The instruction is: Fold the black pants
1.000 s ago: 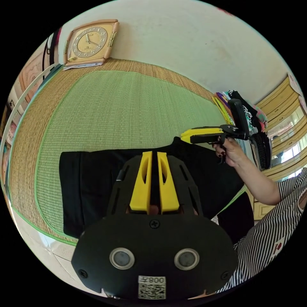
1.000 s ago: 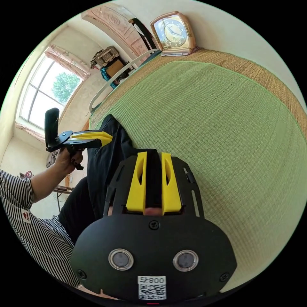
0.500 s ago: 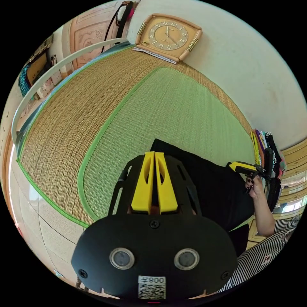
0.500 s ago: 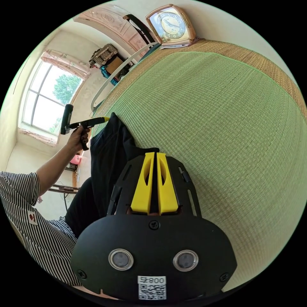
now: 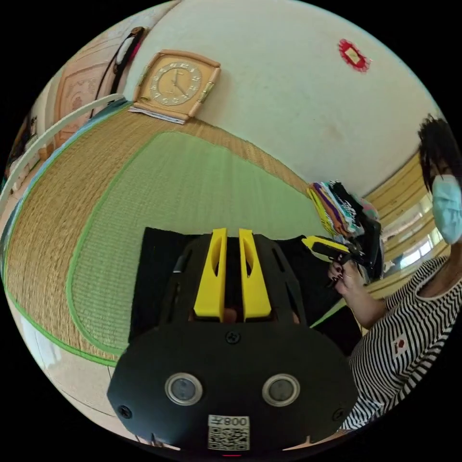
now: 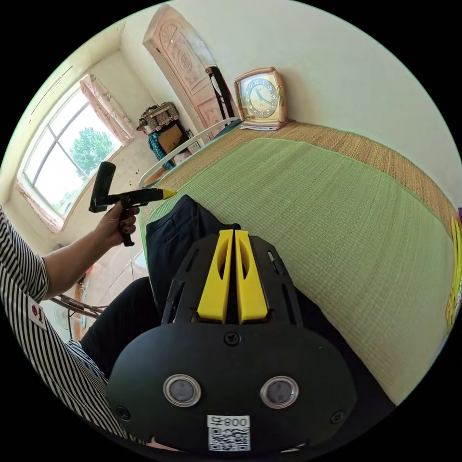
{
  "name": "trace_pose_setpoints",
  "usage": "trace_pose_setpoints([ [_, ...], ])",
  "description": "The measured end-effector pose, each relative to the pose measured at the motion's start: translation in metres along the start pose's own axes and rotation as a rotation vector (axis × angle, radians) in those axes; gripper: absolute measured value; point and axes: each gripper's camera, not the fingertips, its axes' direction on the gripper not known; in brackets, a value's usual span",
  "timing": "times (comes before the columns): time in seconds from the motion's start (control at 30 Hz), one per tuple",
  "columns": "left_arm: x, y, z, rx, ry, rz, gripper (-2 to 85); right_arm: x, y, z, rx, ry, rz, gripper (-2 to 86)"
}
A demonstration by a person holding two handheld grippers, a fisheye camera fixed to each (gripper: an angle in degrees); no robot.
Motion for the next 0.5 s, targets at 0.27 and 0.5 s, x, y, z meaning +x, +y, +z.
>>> trace_pose_setpoints([
  [0.27, 0.109, -0.032, 0.072, -0.306, -0.013, 0.562, 8.8, -0.027, 0.023, -0.005, 0.006, -0.018, -0.040, 0.4],
  [0.5, 0.137, -0.058, 0.112, -0.387, -0.027, 0.701, 3.3, -0.027, 0.024, -0.009, 0.030, -0.003, -0.042, 0.2],
])
